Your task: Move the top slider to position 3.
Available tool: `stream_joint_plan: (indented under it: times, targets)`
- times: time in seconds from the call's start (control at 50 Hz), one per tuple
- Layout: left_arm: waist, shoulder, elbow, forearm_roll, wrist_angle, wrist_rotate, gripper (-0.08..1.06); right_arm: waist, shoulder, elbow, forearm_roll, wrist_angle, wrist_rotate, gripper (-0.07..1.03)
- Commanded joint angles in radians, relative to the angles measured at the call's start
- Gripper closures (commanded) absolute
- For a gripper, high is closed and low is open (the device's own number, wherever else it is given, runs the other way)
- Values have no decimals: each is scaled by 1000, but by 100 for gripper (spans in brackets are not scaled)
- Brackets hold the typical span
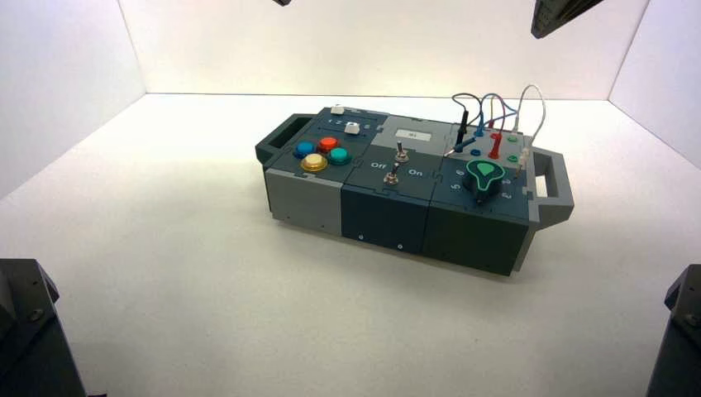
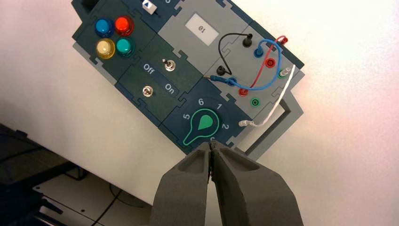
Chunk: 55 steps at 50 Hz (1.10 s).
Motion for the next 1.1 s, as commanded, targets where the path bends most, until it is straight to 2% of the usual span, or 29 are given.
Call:
stream_joint_plan:
  times: [0.02,0.26,0.42,0.78,0.82,1.1]
  targets:
    - [-2,-15,-29,-2,-8,-2,99,-5,-6,-23,0,-3,-3,98]
    - [-2,-11,-25,0,-21,-5,99,-5,-6,-26,-2,-3,-3,98]
    - [-2,40,-44,2,-31,-3,99,-3,-3,-31,-2,-3,-3,98]
    - [-2,225,-146,6,-52,2,100,-3,-6,-37,2,-2,-3,98]
    - [-2,282,-179,9,-52,2,100,-5,-8,-38,5,-2,-3,98]
    - [31,442,-276,17,-44,12,100,-3,-15,-52,20,0,3,98]
